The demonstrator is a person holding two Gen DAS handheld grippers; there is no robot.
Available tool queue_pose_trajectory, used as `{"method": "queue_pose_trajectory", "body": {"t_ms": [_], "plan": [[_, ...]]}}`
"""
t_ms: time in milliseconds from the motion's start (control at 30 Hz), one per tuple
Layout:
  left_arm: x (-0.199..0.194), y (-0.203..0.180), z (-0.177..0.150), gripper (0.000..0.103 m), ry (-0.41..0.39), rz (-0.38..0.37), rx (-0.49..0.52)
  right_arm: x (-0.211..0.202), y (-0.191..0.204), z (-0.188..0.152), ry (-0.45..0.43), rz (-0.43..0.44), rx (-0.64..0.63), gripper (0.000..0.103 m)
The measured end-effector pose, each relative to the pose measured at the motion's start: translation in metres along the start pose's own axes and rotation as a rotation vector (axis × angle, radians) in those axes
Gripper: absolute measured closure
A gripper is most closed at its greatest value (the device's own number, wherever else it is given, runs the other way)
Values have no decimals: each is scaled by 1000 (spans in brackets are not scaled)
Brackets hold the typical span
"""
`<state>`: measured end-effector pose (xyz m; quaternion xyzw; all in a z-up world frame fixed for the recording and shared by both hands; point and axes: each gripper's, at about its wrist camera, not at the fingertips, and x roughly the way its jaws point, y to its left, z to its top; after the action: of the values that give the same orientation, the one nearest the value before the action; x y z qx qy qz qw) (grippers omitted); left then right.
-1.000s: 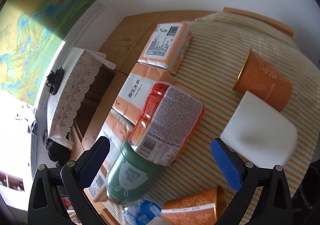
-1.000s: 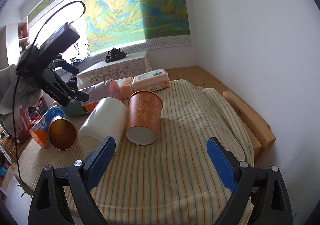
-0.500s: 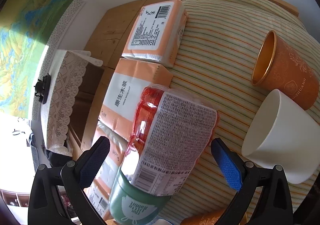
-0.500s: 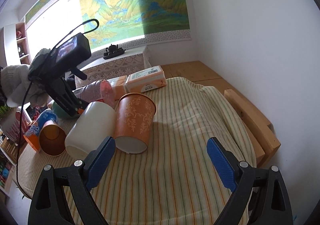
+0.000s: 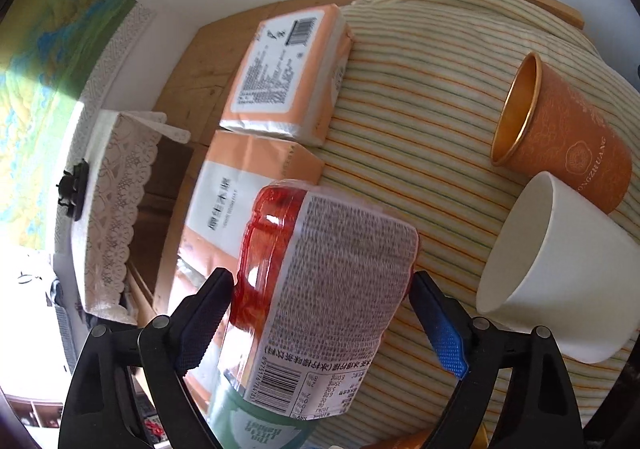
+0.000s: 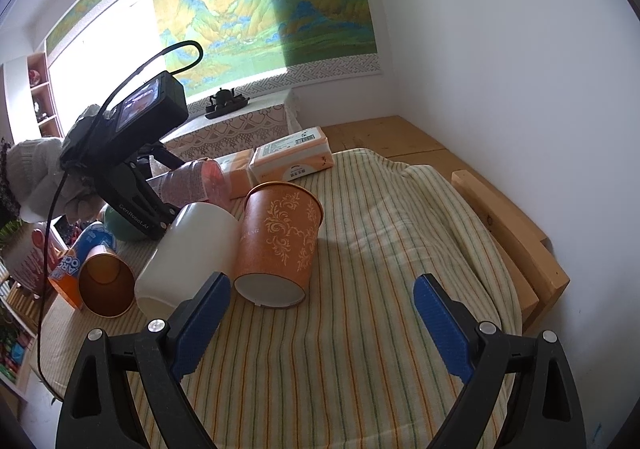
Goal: Flip cup upside down
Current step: 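Close the left gripper around the red-lidded tub and lift it, then carry the tub toward the right gripper while the right gripper closes on it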
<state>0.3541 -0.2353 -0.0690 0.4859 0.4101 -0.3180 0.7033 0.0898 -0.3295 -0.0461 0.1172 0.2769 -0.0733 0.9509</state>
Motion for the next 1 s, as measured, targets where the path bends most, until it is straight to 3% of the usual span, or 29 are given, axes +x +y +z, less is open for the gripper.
{"method": "queue_pose_trajectory", "body": {"t_ms": [267, 567, 733, 1000], "plan": [[-38, 4, -9, 12, -40, 40, -12, -1, -1, -1, -1, -1, 12, 13], [-128, -30, -19, 12, -116, 104, 11, -21, -5, -5, -25, 8, 56, 13], [-169, -75, -38, 12, -158, 74, 39, -36, -6, -14, -16, 36, 98, 13], [-171, -144, -79, 12, -139, -37, 65, -52, -7, -35, 38, 94, 148, 13]]}}
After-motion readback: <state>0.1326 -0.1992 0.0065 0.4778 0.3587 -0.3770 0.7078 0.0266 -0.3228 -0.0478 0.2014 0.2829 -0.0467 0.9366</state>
